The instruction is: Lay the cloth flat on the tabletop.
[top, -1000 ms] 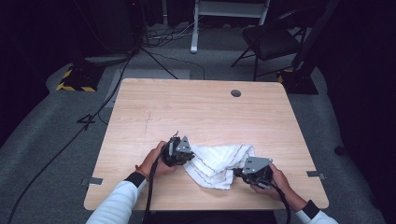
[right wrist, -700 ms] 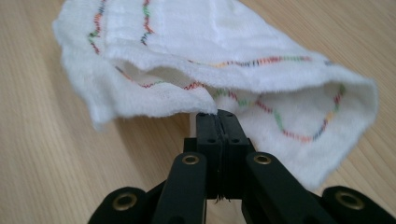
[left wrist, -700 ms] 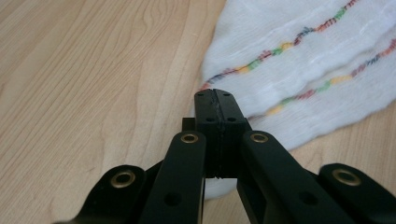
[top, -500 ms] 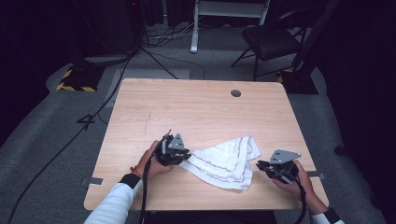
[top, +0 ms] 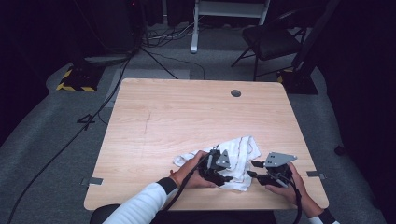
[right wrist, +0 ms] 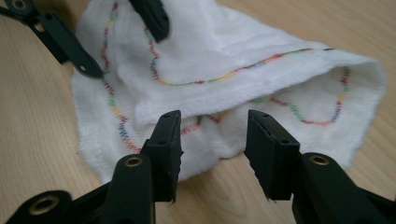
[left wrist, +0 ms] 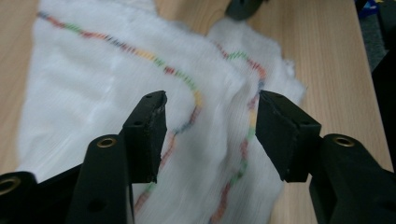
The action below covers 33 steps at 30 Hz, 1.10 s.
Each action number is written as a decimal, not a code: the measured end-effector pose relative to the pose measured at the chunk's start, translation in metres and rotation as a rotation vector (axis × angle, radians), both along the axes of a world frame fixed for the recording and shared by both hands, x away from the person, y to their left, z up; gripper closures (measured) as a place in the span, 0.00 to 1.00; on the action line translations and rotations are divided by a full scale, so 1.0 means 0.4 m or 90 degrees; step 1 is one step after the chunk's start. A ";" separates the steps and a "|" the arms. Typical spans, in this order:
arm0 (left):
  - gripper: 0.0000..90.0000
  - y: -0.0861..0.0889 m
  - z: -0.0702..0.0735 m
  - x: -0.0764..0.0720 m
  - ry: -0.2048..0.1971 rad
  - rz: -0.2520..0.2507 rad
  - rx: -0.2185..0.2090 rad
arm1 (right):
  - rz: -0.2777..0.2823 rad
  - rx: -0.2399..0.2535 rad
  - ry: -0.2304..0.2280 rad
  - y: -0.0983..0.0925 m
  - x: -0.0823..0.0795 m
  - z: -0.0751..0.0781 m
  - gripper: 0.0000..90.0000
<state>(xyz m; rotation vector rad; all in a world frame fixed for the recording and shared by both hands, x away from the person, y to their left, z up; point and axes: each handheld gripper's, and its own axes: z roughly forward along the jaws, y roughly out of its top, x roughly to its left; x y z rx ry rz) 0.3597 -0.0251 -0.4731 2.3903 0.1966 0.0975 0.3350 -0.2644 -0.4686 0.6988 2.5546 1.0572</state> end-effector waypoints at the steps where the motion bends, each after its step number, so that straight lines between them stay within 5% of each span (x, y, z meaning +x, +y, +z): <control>1: 0.46 -0.015 -0.007 0.002 0.000 -0.002 0.002 | 0.004 -0.006 0.001 0.004 -0.001 -0.004 0.61; 5: 0.57 -0.035 -0.025 0.016 0.002 0.015 0.013 | 0.007 -0.024 0.011 0.007 0.003 -0.021 0.61; 6: 0.62 -0.035 -0.035 0.031 0.021 0.027 0.011 | -0.002 -0.022 0.018 0.003 0.007 -0.026 0.59; 10: 0.79 -0.026 -0.040 0.044 0.020 0.019 0.004 | -0.001 -0.032 0.018 0.004 0.010 -0.033 0.59; 15: 0.89 -0.012 -0.039 0.054 0.025 0.007 -0.011 | 0.011 -0.047 0.027 0.010 0.012 -0.045 0.57; 20: 0.92 0.018 0.010 0.052 -0.017 0.007 -0.039 | 0.004 -0.050 0.024 0.007 0.017 -0.046 0.56; 28: 0.94 0.121 0.064 0.102 -0.052 0.084 -0.091 | -0.030 -0.061 0.026 -0.014 0.030 -0.044 0.47; 33: 0.94 0.221 0.089 0.153 -0.076 0.177 -0.117 | -0.046 -0.065 0.038 -0.028 0.039 -0.042 0.43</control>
